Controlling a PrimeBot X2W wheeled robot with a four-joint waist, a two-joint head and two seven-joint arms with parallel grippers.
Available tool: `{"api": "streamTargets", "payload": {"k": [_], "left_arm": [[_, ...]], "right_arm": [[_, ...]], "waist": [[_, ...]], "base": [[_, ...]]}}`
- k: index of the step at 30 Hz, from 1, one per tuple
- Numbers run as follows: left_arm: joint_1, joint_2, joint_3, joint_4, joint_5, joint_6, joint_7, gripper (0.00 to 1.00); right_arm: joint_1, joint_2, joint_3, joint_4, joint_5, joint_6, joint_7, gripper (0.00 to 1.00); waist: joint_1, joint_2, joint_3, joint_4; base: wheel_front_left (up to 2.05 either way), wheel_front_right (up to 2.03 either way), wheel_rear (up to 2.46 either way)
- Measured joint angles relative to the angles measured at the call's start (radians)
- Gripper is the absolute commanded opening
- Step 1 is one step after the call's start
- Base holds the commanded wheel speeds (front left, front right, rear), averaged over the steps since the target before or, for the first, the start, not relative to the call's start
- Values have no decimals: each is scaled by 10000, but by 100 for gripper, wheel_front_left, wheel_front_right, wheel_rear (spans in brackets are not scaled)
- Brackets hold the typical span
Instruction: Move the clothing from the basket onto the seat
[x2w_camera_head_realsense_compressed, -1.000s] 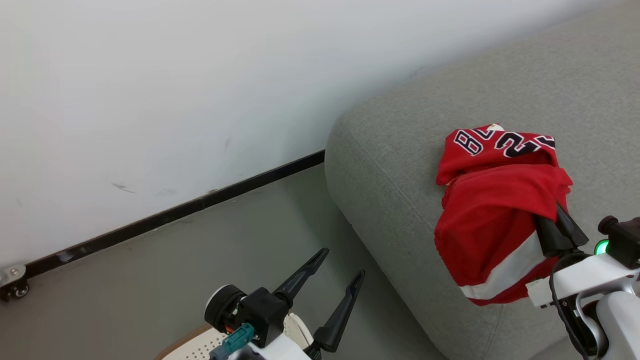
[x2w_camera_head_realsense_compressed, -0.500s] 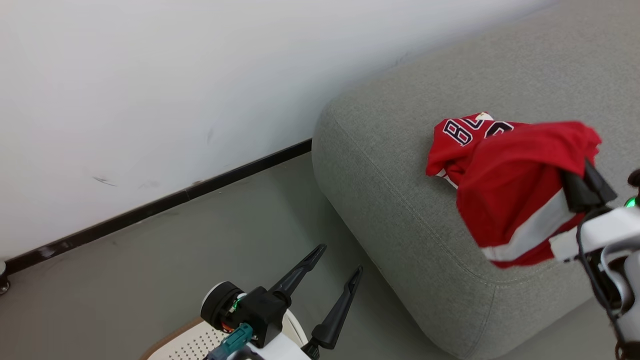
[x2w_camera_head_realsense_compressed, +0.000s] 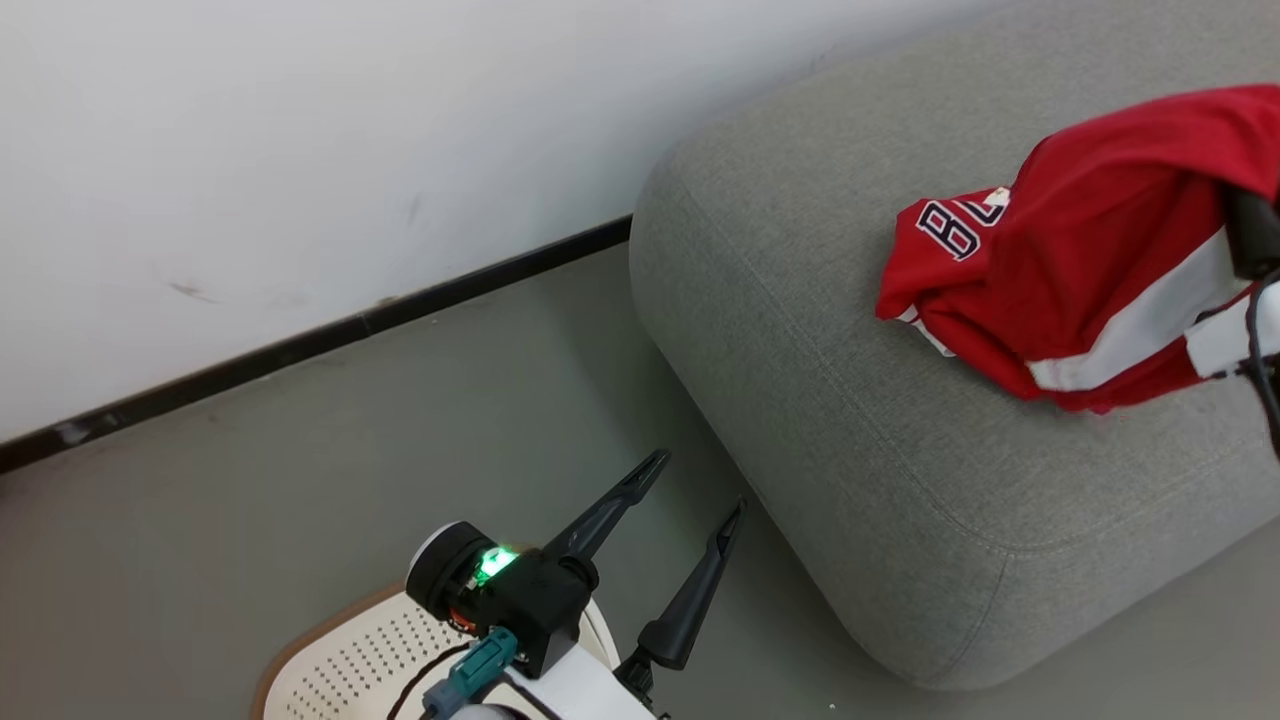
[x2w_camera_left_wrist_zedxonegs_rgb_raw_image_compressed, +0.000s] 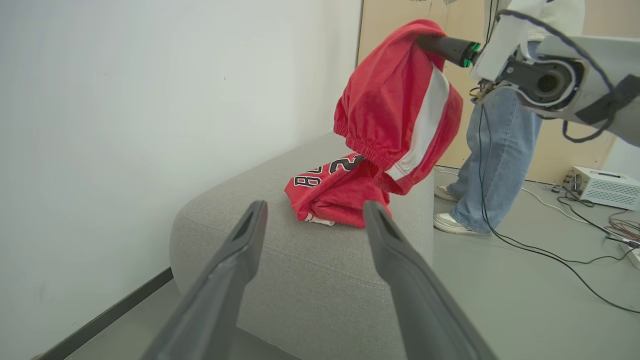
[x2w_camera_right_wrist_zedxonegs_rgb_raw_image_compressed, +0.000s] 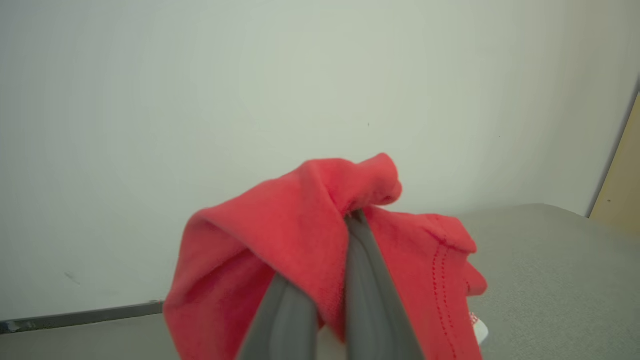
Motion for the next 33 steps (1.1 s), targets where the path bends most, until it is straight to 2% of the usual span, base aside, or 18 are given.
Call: {"api": "streamTargets", "payload": {"k": [9, 18, 29, 33], "left_arm": [[-307, 98, -270, -568, 357, -2, 324, 100], [-733, 353, -405, -1154, 640, -19, 686, 100], [-1236, 633, -426, -1680, 953, -67, 1170, 100], [-1368, 746, -426, -1906, 966, -136, 1354, 100]], "right_arm": [[-1197, -366, -401, 805, -236, 0, 142, 0], [-2004, -533, -1273, 1785, -591, 0, 67, 0], [-2858, -886, -2514, 2752, -1195, 0, -577, 0], [-3305, -780, -2729, 2984, -1398, 0, -832, 0]], "waist": [[0, 1, 742, 207], [0, 0, 1569, 473], [0, 0, 2541, 738], [0, 0, 2950, 819]], "base": [[0, 0, 0], [0, 0, 0], [0, 0, 0], [0, 0, 0]]}}
